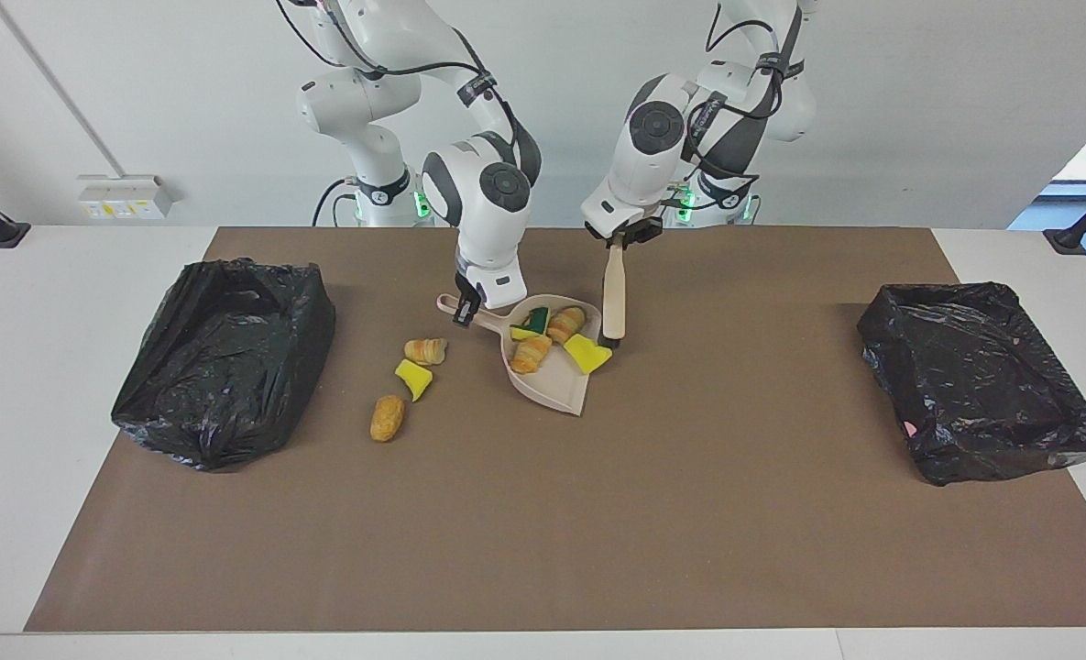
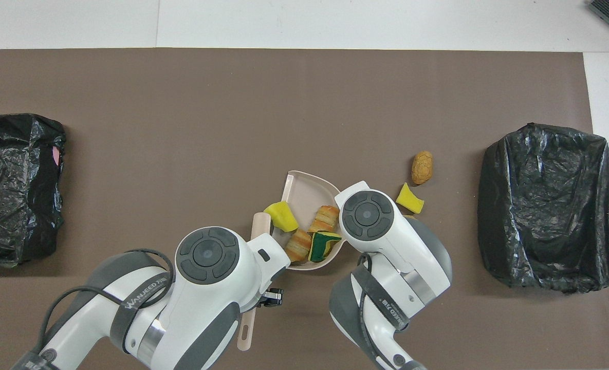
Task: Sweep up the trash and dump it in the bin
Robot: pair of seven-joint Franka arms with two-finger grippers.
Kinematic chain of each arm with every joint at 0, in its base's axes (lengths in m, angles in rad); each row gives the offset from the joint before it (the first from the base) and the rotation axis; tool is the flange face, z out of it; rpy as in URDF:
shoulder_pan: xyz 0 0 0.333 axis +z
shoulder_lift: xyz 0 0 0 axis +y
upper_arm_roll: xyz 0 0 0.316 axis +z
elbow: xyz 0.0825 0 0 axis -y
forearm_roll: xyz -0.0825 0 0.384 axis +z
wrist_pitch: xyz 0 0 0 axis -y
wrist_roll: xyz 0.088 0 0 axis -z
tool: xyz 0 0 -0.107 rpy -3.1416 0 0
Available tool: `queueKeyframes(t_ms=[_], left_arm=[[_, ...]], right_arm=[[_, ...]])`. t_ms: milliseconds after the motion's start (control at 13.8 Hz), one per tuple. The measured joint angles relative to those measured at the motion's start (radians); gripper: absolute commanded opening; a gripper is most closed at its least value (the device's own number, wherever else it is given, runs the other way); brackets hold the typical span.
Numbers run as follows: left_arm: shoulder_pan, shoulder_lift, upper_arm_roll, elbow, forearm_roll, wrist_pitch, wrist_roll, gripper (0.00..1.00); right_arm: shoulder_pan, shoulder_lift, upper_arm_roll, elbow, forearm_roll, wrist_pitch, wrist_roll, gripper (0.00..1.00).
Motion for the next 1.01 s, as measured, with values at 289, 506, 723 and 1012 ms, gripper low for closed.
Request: queueKeyframes(t_ms=[289, 506, 723, 1012], left_arm=[[-0.062, -0.001, -0.005, -0.015, 0.0, 0.051, 0.072, 0.0], [-0.125, -0.006, -0.01, -0.015, 0.0, 0.042, 0.132, 0.0], [-0.156, -0.016, -0.011, -0.014, -0.001, -0.036, 0.182, 0.0], [-0.165, -0.047, -0.012, -0.014, -0.004, -0.18, 0.202, 0.0]], right_arm=[[0.0, 0.0, 0.0, 0.0, 0.0, 0.0, 0.0, 0.0], [0.0, 0.0, 0.0, 0.0, 0.0, 0.0, 0.0, 0.0], [0.0, 0.0, 0.0, 0.0, 0.0, 0.0, 0.0, 0.0], [0.0, 0.0, 0.0, 0.0, 0.0, 0.0, 0.0, 0.0]])
